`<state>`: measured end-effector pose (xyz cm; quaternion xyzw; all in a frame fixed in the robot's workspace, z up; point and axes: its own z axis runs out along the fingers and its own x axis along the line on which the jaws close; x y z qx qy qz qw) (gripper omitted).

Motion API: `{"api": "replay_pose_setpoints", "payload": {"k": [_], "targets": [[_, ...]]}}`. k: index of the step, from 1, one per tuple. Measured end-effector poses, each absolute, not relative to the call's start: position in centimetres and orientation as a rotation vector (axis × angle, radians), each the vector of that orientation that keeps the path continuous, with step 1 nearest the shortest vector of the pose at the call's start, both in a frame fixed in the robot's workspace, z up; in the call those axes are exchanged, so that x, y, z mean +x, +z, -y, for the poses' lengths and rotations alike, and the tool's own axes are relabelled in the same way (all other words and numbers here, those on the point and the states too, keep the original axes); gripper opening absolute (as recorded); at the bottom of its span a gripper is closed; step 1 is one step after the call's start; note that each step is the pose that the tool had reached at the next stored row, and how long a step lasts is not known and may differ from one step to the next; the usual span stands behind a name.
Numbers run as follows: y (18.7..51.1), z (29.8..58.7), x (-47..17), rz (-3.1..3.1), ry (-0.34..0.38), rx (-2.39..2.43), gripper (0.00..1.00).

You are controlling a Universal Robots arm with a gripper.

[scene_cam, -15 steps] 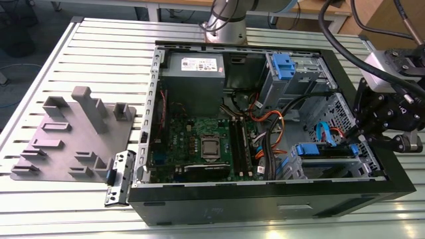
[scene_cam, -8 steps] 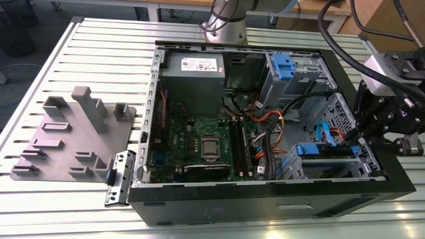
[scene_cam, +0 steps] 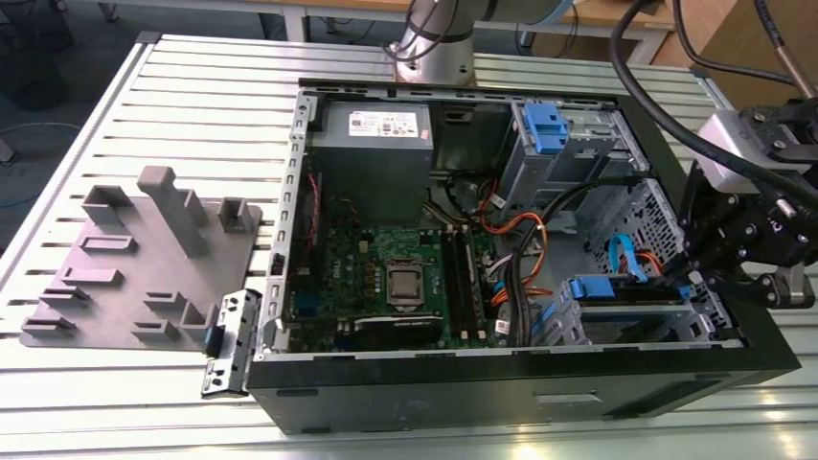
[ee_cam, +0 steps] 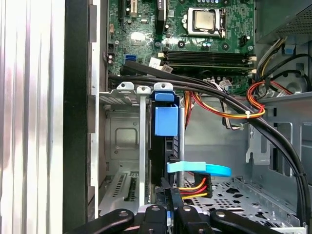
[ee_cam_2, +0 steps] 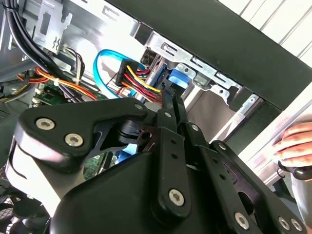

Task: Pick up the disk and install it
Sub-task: 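Insert the second disk wire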

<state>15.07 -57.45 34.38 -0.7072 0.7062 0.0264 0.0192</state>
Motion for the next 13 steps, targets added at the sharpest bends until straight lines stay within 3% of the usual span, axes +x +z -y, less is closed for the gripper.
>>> {"api": "replay_pose_setpoints", "payload": {"k": [13], "targets": [[34.19,57.55,14.98,-2.192,0.081,-2.195,0.16]]}}
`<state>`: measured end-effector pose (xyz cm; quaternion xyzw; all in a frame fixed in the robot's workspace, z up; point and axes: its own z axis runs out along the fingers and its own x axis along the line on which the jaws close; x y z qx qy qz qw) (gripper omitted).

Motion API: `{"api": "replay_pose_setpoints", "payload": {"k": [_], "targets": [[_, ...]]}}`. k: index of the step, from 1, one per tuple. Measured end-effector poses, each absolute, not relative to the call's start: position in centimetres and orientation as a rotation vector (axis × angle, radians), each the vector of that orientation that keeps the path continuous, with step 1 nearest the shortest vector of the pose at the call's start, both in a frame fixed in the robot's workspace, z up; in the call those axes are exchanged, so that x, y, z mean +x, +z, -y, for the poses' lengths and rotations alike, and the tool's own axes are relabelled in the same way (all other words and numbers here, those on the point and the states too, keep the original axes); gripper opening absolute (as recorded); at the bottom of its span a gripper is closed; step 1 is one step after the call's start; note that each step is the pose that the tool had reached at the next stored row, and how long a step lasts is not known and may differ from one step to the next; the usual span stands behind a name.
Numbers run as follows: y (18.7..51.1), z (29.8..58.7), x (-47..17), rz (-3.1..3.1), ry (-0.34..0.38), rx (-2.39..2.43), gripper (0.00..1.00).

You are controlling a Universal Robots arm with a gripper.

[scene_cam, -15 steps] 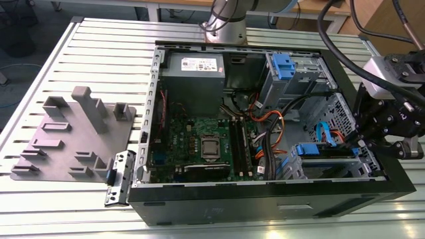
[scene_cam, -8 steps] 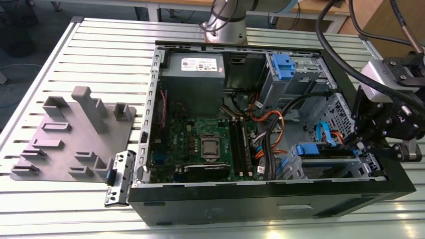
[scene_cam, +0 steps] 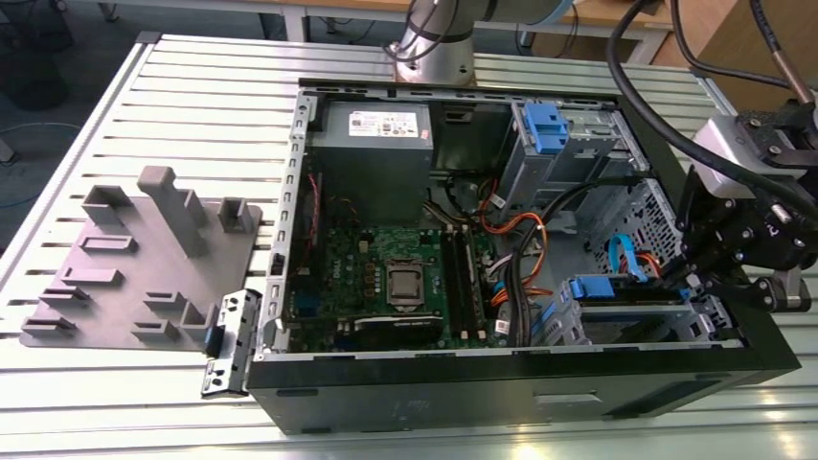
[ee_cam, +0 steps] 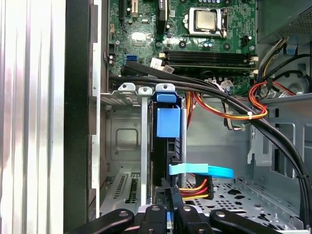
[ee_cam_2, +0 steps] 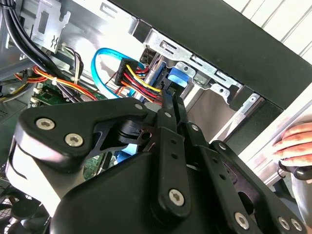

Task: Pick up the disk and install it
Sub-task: 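Insert the second disk wire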

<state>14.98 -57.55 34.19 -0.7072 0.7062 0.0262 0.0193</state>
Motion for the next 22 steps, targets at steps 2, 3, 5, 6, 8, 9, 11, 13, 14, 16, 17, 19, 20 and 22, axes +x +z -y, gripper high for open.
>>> {"api": "replay_pose_setpoints", "payload": {"k": [2,3,5,6,8,9,11,13,14,16,17,19,20,22], "targets": [[34.19,57.55,14.98,-2.192,0.081,-2.195,0.16],[34.19,57.55,14.98,-2.192,0.081,-2.195,0.16],[34.18,57.55,14.98,-2.192,0.081,-2.195,0.16],[34.17,57.55,14.98,-2.192,0.081,-2.195,0.16],[34.17,57.55,14.98,-2.192,0.081,-2.195,0.16],[34.16,57.55,14.98,-2.192,0.081,-2.195,0.17],[34.16,57.55,14.98,-2.192,0.081,-2.195,0.17],[34.08,57.55,14.98,-2.192,0.081,-2.195,0.23],[34.02,57.55,14.98,-2.192,0.081,-2.195,0.23],[33.83,57.55,14.98,-2.193,0.079,-2.196,0.23],[33.76,57.55,14.98,-2.194,0.076,-2.197,0.23],[33.61,57.52,14.98,-2.197,0.071,-2.2,0.23],[33.55,57.48,14.98,-2.199,0.067,-2.202,0.23],[33.43,57.35,14.99,-2.203,0.059,-2.205,0.23]]}}
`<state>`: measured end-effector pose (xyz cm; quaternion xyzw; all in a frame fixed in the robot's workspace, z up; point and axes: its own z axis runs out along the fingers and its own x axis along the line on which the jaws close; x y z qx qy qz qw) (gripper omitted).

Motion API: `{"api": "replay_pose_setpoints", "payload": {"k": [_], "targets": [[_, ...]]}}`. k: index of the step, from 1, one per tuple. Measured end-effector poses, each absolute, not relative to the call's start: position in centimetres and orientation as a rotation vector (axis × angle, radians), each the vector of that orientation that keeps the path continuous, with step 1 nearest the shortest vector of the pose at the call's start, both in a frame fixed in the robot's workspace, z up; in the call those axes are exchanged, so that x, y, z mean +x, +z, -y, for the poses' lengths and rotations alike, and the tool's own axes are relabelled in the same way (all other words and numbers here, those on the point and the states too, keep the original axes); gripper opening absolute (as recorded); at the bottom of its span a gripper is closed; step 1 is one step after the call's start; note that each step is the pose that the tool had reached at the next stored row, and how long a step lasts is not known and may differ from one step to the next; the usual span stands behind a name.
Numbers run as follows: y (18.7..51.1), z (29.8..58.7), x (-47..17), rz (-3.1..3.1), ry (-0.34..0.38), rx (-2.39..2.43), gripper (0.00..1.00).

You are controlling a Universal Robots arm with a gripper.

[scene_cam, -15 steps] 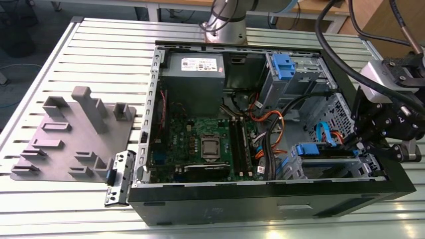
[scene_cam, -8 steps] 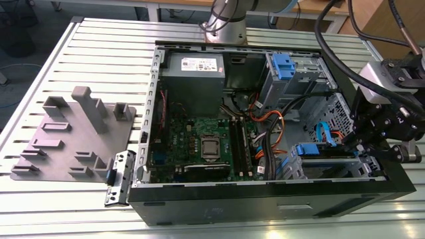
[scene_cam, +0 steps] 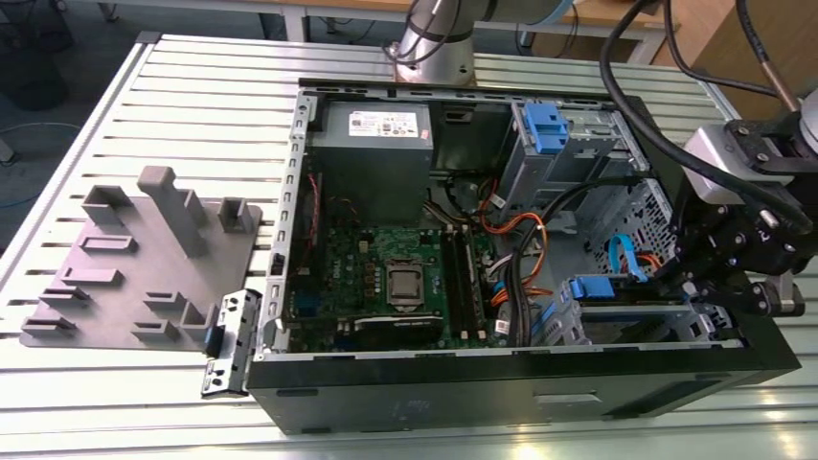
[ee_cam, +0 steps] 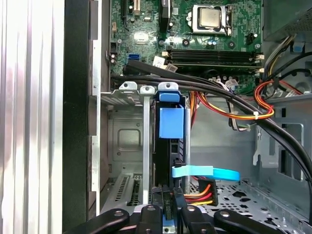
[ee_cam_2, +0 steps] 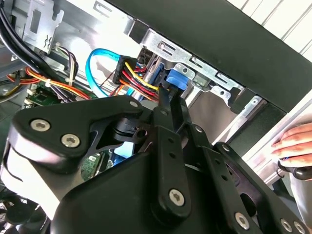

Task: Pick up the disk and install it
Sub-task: 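Insert the second disk wire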

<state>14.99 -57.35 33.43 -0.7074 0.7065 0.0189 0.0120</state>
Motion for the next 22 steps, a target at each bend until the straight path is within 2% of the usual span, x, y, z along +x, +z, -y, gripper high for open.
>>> {"api": "replay_pose_setpoints", "payload": {"k": [15,17,22], "targets": [[33.24,56.87,15.47,-2.216,0.04,-2.219,0.23],[33.27,56.87,15.47,-2.216,0.039,-2.219,0.17],[33.27,56.87,15.47,-2.216,0.04,-2.219,0.17]]}}
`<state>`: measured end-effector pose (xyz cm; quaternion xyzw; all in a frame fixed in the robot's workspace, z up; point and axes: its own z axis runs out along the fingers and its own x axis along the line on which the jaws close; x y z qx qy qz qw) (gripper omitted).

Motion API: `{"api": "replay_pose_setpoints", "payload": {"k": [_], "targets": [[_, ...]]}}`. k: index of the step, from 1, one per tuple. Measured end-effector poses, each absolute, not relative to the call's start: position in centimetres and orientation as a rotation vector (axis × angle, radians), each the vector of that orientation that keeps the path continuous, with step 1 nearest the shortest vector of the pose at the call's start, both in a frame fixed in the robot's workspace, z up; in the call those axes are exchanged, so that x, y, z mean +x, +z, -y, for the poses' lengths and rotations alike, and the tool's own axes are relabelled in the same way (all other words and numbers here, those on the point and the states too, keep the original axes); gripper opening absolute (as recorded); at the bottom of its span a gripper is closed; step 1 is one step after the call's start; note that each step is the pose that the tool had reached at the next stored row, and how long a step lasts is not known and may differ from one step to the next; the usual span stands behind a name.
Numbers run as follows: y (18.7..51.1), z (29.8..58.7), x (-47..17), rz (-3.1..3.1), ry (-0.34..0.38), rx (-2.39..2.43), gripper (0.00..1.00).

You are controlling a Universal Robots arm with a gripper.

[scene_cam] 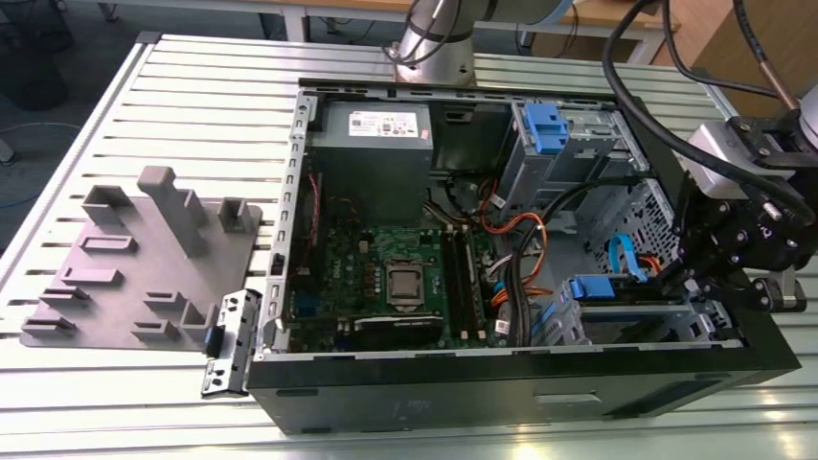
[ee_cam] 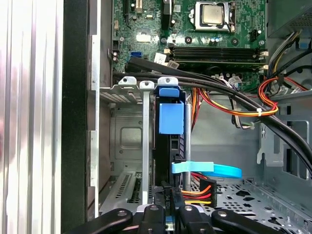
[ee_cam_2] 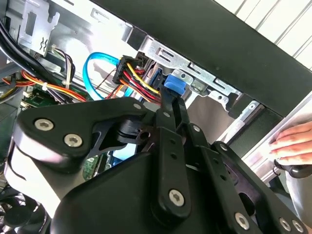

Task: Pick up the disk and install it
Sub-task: 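Insert the second disk wire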

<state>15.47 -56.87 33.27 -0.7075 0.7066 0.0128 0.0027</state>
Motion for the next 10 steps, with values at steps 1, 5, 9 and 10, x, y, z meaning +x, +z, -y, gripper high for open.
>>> {"api": "replay_pose_setpoints", "payload": {"k": [1,5,9,10], "targets": [[33.33,56.87,15.47,-2.216,0.041,-2.219,0.17],[33.77,56.87,15.47,-2.216,0.041,-2.219,0.17],[33.8,56.87,15.47,-2.216,0.041,-2.219,0.17],[33.8,56.87,15.47,-2.216,0.041,-2.218,0.17]]}}
